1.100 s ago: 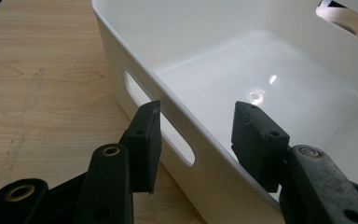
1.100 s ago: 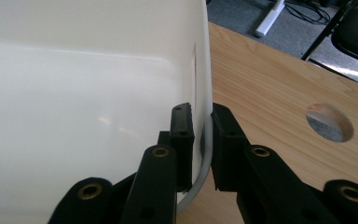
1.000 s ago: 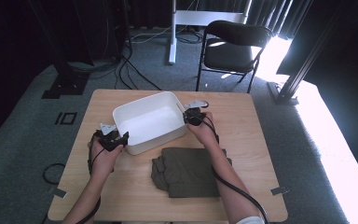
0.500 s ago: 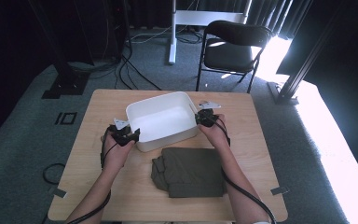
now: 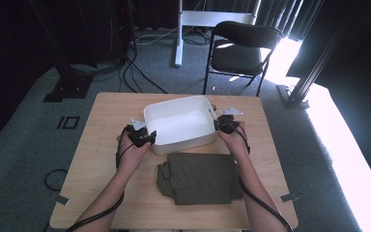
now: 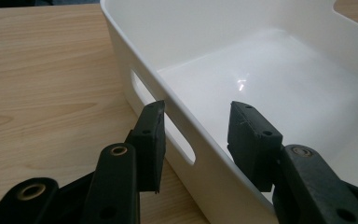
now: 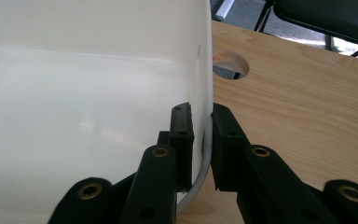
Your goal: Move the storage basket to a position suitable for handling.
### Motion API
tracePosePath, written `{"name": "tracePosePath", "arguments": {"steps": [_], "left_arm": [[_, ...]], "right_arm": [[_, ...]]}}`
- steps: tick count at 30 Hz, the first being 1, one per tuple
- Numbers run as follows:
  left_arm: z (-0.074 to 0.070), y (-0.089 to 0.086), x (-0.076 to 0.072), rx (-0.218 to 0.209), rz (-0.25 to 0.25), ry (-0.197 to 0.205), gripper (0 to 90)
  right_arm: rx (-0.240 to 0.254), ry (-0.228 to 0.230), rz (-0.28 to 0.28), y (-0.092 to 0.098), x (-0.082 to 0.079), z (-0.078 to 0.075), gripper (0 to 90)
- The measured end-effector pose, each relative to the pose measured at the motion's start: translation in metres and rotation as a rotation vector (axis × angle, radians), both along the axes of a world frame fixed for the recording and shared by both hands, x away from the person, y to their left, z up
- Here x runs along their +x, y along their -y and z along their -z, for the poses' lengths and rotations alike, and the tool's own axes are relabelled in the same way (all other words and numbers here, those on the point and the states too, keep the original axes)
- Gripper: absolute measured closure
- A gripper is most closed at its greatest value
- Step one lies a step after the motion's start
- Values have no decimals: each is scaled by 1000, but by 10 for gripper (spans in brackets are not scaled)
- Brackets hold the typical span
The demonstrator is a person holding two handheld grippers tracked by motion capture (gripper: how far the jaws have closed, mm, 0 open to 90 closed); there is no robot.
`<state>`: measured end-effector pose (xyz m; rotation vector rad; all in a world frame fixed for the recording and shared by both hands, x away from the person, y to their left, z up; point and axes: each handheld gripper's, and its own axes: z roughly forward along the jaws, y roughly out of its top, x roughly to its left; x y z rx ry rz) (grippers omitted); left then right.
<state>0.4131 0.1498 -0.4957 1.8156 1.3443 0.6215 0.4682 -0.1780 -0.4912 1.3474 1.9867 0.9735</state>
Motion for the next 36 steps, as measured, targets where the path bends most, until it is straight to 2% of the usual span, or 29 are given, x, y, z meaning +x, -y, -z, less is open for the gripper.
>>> {"name": "tracePosePath", "arguments": {"steps": [6, 19, 25, 30, 36], "left_arm": [[0, 12, 8, 4, 38, 1, 592], [-2, 37, 28, 13, 122, -11, 598], [-2, 46, 39, 14, 144, -17, 612], [-2, 54, 47, 38, 159, -12, 626], [-1, 64, 53, 45, 171, -3, 641]], "right_arm": [[18, -2, 42, 15, -5, 1, 811], [21, -9, 127, 42, -17, 1, 808], [52, -12, 163, 54, -21, 1, 803], [38, -9, 180, 59, -25, 1, 799], [43, -18, 210, 66, -29, 1, 799]]}}
